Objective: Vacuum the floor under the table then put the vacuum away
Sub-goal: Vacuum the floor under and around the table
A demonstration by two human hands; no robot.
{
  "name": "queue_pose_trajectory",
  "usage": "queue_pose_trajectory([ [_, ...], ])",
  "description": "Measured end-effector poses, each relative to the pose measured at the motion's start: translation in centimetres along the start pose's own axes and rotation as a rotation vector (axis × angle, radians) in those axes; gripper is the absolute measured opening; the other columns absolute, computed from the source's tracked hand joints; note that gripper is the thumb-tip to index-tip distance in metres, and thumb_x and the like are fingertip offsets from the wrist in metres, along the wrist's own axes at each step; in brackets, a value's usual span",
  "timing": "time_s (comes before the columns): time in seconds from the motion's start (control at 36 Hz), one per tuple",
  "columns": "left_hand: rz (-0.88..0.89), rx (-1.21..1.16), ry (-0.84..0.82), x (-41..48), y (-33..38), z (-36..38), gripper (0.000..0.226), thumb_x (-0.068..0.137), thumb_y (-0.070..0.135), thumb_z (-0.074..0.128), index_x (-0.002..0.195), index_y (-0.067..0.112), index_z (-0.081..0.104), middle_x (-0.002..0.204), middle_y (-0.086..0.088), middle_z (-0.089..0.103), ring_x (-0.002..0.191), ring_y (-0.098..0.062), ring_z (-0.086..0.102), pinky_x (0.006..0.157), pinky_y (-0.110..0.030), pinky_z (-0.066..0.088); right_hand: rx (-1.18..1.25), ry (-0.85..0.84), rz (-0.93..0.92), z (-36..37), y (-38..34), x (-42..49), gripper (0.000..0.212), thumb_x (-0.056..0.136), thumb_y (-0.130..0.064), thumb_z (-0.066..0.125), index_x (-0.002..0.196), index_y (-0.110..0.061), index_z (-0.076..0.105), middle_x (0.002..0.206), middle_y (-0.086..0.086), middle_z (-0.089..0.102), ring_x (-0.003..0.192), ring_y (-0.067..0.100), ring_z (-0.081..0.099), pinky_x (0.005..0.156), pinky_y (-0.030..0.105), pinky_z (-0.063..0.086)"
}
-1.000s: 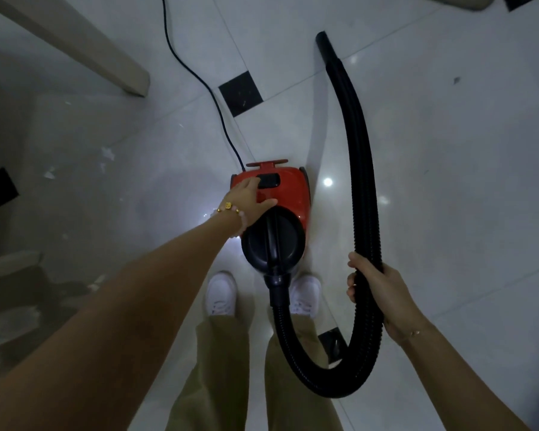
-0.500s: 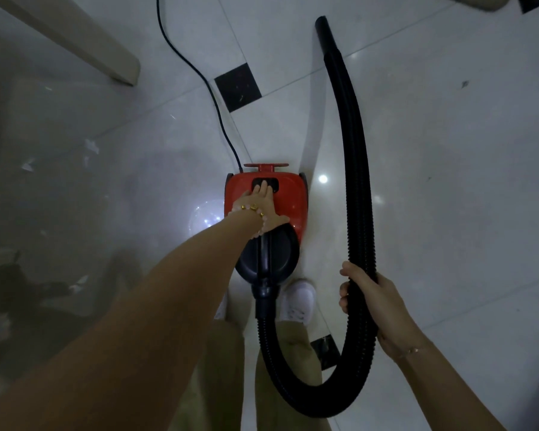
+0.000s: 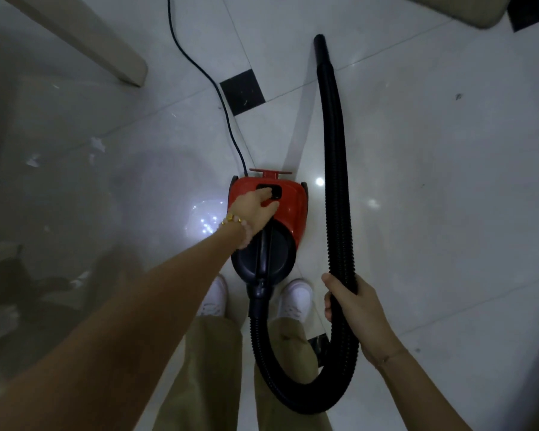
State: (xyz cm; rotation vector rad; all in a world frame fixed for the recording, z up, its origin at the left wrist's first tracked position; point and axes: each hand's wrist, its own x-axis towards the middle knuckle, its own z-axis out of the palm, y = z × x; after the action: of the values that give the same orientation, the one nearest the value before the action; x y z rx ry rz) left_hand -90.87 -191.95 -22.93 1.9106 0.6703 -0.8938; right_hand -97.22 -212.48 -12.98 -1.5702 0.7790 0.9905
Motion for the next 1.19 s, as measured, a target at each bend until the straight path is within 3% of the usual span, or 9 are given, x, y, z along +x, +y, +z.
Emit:
queue_pose_trajectory([
  [0.11, -0.031, -0.448, 0.085, -3.5, 2.1, 1.1, 0.045, 0.097, 0.027, 0.051, 0.138, 0.009, 0.05, 0.132, -0.002, 0.058, 0.119, -0.013, 0.053, 0.098, -0.019, 0.038, -0.124, -0.015, -0.122, 1.2, -0.6, -1.7, 0.023, 0.088, -0.018, 0.063, 0.07, -0.011, 0.05, 0.057, 0.0, 0.056, 0.052, 0.011, 0.053, 0.053, 0.02, 0.046],
  [0.22, -0.219, -0.952, -0.092, -5.6, 4.7, 0.5, 0.035, 0.098, 0.04, 0.046, 0.114, 0.013, 0.061, 0.096, 0.0, 0.063, 0.082, -0.012, 0.059, 0.075, -0.024, 0.047, -0.256, -0.046, -0.173, 2.4, -0.8, -3.8, 0.017, 0.086, -0.022, 0.065, 0.079, -0.011, 0.054, 0.064, 0.001, 0.056, 0.059, 0.012, 0.054, 0.057, 0.021, 0.045],
  [0.36, -0.287, -1.323, -0.227, -7.9, 5.7, -2.5, 0.048, 0.091, 0.056, 0.048, 0.087, 0.011, 0.065, 0.077, -0.002, 0.065, 0.074, -0.015, 0.061, 0.075, -0.029, 0.053, -0.455, -0.07, -0.196, 3.2, -0.7, -5.9, 0.014, 0.083, -0.027, 0.068, 0.081, -0.019, 0.056, 0.064, -0.005, 0.057, 0.063, 0.017, 0.059, 0.065, 0.037, 0.053],
  [0.42, -0.28, -1.288, -0.183, -8.9, 5.9, -4.1, 0.043, 0.088, 0.051, 0.058, 0.077, 0.01, 0.064, 0.069, -0.001, 0.063, 0.066, -0.013, 0.06, 0.067, -0.026, 0.056, -0.505, -0.1, -0.226, 3.4, -0.7, -6.7, 0.014, 0.083, -0.026, 0.068, 0.08, -0.022, 0.055, 0.061, -0.008, 0.056, 0.061, 0.013, 0.058, 0.064, 0.035, 0.053],
  [0.53, -0.235, -1.256, -0.058, -10.6, 5.1, -6.7, 0.024, 0.085, 0.03, 0.069, 0.075, 0.011, 0.059, 0.068, -0.002, 0.056, 0.052, -0.012, 0.056, 0.053, -0.024, 0.054, -0.59, -0.161, -0.298, 4.0, -1.2, -8.4, 0.017, 0.084, -0.022, 0.067, 0.081, -0.021, 0.05, 0.062, -0.005, 0.052, 0.053, 0.003, 0.051, 0.052, 0.015, 0.039],
  [0.69, -0.259, -1.345, 0.112, -13.7, 1.9, -9.2, 0.019, 0.084, 0.018, 0.07, 0.07, 0.01, 0.059, 0.053, -0.002, 0.054, 0.042, -0.012, 0.052, 0.046, -0.02, 0.05, -0.76, -0.28, -0.288, 5.5, -1.3, -10.2, 0.024, 0.083, -0.024, 0.067, 0.083, -0.026, 0.043, 0.063, -0.008, 0.049, 0.053, -0.003, 0.051, 0.049, 0.012, 0.035],
  [0.89, -0.259, -1.419, 0.219, -17.5, -0.4, -11.4, 0.021, 0.082, 0.013, 0.062, 0.064, 0.01, 0.052, 0.045, -0.001, 0.05, 0.037, -0.014, 0.048, 0.044, -0.02, 0.044, -0.713, -0.283, -0.282, 9.2, -1.5, -12.1, 0.021, 0.081, -0.021, 0.067, 0.096, -0.026, 0.053, 0.096, 0.004, 0.061, 0.079, 0.008, 0.061, 0.061, 0.015, 0.044],
  [1.08, -0.249, -1.513, 0.341, -19.8, -4.0, -14.7, 0.013, 0.083, 0.005, 0.063, 0.082, 0.005, 0.05, 0.054, -0.003, 0.055, 0.044, -0.013, 0.054, 0.047, -0.022, 0.05, -0.733, -0.391, -0.312, 14.6, -4.0, -13.1, 0.019, 0.085, -0.022, 0.065, 0.1, -0.022, 0.053, 0.08, -0.001, 0.057, 0.069, 0.009, 0.056, 0.06, 0.016, 0.042],
  [1.19, -0.302, -1.476, 0.414, -20.7, -6.0, -17.2, 0.038, 0.081, 0.009, 0.07, 0.113, 0.005, 0.051, 0.075, -0.009, 0.055, 0.056, -0.017, 0.056, 0.046, -0.02, 0.052, -0.789, -0.442, -0.321, 17.5, -4.8, -13.7, 0.026, 0.085, -0.023, 0.064, 0.108, -0.025, 0.054, 0.089, 0.003, 0.062, 0.077, 0.013, 0.059, 0.07, 0.026, 0.046],
])
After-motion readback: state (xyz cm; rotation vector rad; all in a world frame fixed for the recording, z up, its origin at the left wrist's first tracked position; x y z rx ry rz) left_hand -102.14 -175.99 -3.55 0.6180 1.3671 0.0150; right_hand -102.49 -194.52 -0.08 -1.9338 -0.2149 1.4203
